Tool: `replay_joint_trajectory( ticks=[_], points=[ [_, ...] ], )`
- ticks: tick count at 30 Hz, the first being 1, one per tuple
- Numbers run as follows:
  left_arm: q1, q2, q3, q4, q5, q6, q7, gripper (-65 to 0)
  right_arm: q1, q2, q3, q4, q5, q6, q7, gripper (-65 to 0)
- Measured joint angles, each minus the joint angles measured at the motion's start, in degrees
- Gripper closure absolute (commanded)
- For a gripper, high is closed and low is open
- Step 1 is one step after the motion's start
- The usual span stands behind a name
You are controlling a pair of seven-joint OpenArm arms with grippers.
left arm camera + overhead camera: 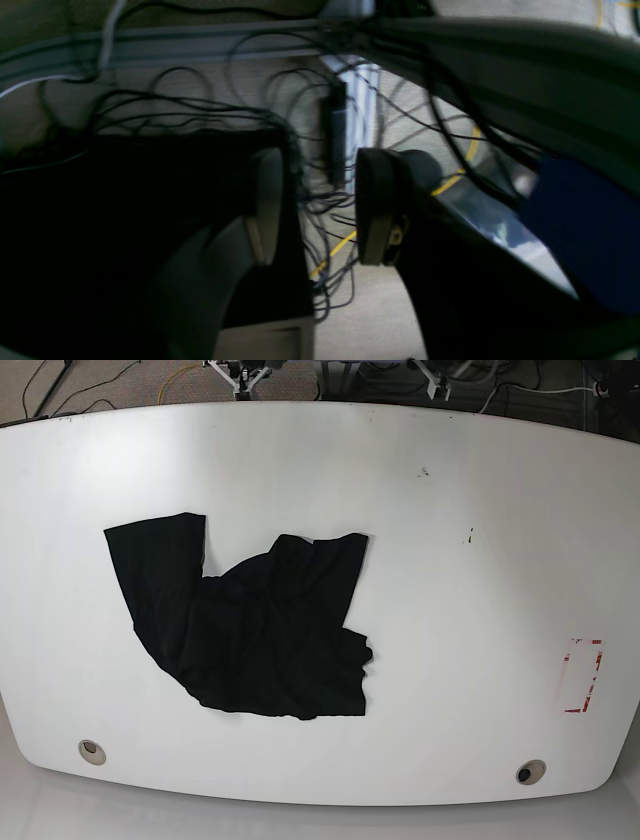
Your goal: Layout the t-shirt on the table in an organized manner, then fold the t-shirt properly
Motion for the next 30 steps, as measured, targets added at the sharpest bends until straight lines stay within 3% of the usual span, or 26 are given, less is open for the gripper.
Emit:
replay_joint_trajectory(
  ticks=[13,30],
  points=[
    [7.52,-1.38,-0.09,8.35,-0.04,0.31,-0.09,-22.6,-8.28,0.02,0.00,10.27,0.04,-0.02,0.66,-5.7],
    [22.75,-3.10,-2.97,29.92,-0.04,0.26,-0.04,-22.5,-22.14,-0.07,0.00,27.39,0.26,0.00,0.48,-5.7]
  ],
)
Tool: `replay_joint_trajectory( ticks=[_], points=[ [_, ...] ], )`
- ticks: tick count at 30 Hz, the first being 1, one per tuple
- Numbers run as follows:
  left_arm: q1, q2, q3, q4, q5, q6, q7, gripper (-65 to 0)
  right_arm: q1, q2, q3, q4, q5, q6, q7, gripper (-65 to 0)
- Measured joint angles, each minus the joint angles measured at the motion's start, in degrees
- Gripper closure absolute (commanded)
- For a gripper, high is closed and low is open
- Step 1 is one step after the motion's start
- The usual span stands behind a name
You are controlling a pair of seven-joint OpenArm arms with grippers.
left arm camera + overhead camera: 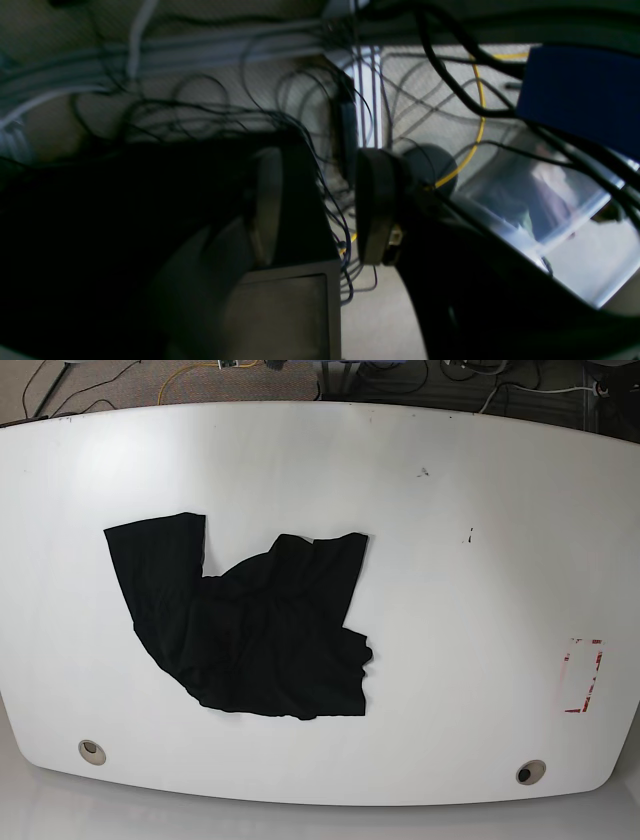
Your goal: Layout the t-shirt on the table in an organized manner, then fold the t-shirt properly
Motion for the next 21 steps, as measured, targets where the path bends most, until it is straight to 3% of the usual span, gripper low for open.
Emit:
replay_joint_trajectory(
  ticks=[7,15,21],
  points=[
    [7.58,-0.26,-2.01,9.46,0.24,-0.22,0.66,-22.5,-5.97,-0.09,-0.04,7.45,0.11,0.00,-0.09,-5.5],
    [15.56,-4.59,-2.27,21.14,0.42,0.11,0.79,-22.5,-12.50,0.02,-0.11,17.16,7.80,-0.02,-0.24,-5.5],
    [20.81,-7.02,-2.49,28.50,0.20,0.00,0.37,-22.5,-17.35,0.04,-0.11,23.15,8.72,0.00,-0.46,-5.5]
  ],
)
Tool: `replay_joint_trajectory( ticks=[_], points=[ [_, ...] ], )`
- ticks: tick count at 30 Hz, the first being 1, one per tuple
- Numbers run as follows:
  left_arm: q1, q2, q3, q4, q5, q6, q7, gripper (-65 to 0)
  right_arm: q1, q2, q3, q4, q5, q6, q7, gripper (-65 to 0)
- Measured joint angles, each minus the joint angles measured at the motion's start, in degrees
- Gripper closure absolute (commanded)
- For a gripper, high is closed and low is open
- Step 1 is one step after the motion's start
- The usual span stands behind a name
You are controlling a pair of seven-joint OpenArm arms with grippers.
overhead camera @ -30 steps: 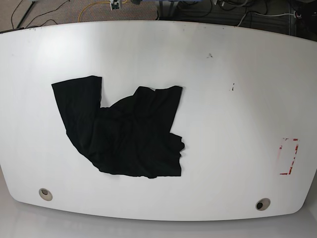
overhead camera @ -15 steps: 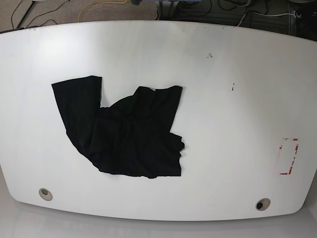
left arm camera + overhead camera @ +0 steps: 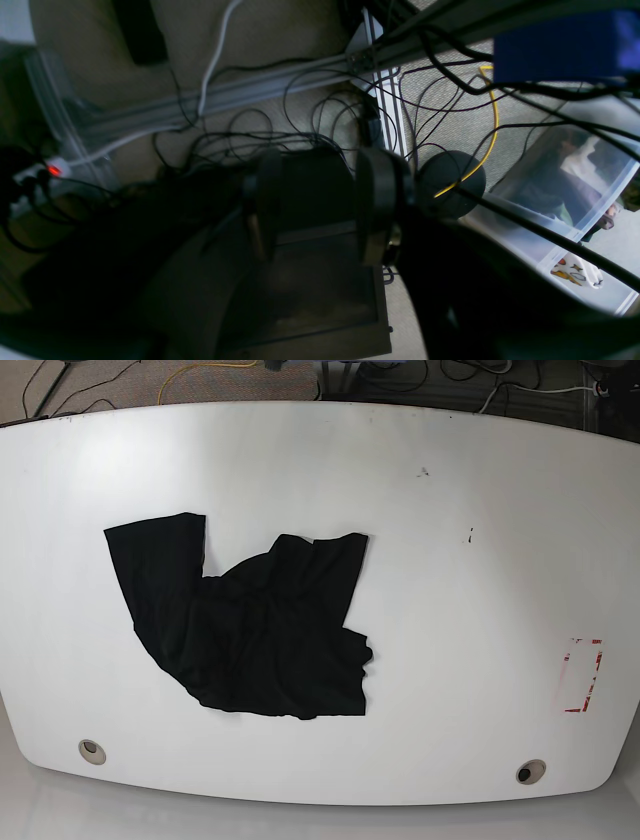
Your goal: Layout the t-shirt on the table in an organized manner, then fold the t-shirt properly
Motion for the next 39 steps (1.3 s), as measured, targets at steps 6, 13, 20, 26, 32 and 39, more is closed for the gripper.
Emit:
replay_joint_trajectory(
  ticks=[6,13,20,26,32,39],
  points=[
    [5.01,0.39,-3.54,7.13,0.02,-1.01,0.20,-22.5,-4.81,0.00,0.00,8.87,0.11,0.00,-0.22,-5.5],
    [8.85,-0.26,-7.28,14.21,0.04,0.00,0.70,-22.5,-10.19,0.00,0.00,18.05,0.24,-0.04,-0.39,-5.5],
    [13.66,0.00,-9.75,22.45,-1.36,-0.46,0.87,-22.5,-14.03,-0.13,0.00,26.71,0.17,0.07,-0.50,-5.5],
    [14.88,-0.02,-12.07,27.10,-6.60,-0.57,0.72,-22.5,-14.05,0.00,0.00,30.58,0.17,0.00,-0.07,-5.5],
    [14.47,-0.07,-13.53,30.21,-10.36,-0.37,0.66,-22.5,-11.23,-0.13,0.00,30.56,0.15,0.00,-0.31,-5.5],
    [10.23,0.15,-13.03,31.52,-11.80,-0.48,0.98,-22.5,-6.56,0.00,0.00,30.49,0.11,0.00,-0.28,-5.5]
  ],
)
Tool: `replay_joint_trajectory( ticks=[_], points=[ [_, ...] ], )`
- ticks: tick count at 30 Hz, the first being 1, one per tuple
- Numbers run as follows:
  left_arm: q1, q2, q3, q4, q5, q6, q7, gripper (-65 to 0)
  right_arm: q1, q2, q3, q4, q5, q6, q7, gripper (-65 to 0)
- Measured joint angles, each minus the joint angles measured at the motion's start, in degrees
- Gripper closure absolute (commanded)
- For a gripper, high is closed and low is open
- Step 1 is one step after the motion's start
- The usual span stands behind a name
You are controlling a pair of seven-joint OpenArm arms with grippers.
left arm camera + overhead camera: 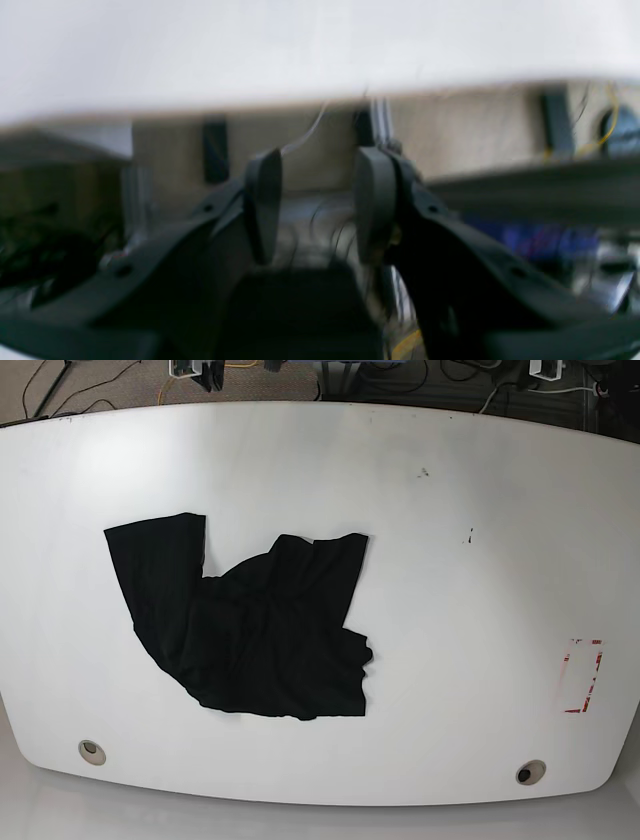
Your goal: Layout the t-shirt on the table in an organized manner, then fold the t-shirt properly
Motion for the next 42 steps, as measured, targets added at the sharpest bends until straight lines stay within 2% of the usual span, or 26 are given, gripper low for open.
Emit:
replay_joint_trajectory(
  ticks=[13,18,22,26,30,31,34,42],
  points=[
    [-12.39,0.24,5.40,-0.07,0.87,0.00,0.02,-22.5,12.52,0.11,0.02,0.00,-0.07,-0.04,-0.02,-6.0],
    [-16.24,-0.04,7.98,-0.09,0.90,0.85,0.02,-22.5,18.58,0.22,0.17,-0.15,-0.22,0.00,-1.11,-6.3],
    [-18.69,0.11,10.73,-0.11,0.90,0.07,0.04,-22.5,23.89,0.33,0.28,-0.15,-0.22,0.02,-2.43,-7.6],
    [-20.37,0.26,12.57,-0.07,0.87,-0.09,0.04,-22.5,29.33,1.46,2.10,-0.17,-0.13,1.01,-7.10,-15.2],
    [-22.75,0.00,14.14,-0.13,0.92,0.46,0.24,-22.6,35.65,2.40,4.35,-0.42,-0.17,-0.31,-14.12,-21.7],
    [-23.67,-0.04,14.60,-0.15,0.92,0.50,0.31,-22.6,37.68,2.75,5.27,-0.50,-0.17,0.09,-17.25,-22.2],
    [-25.35,0.02,15.47,-0.09,0.87,0.28,-0.02,-22.6,42.95,3.21,6.43,-0.55,0.02,0.55,-20.41,-24.1],
    [-26.32,-0.15,15.69,-0.15,0.92,0.42,0.52,-22.6,54.66,5.46,9.86,-2.01,0.15,6.47,-30.47,-31.7]
  ],
)
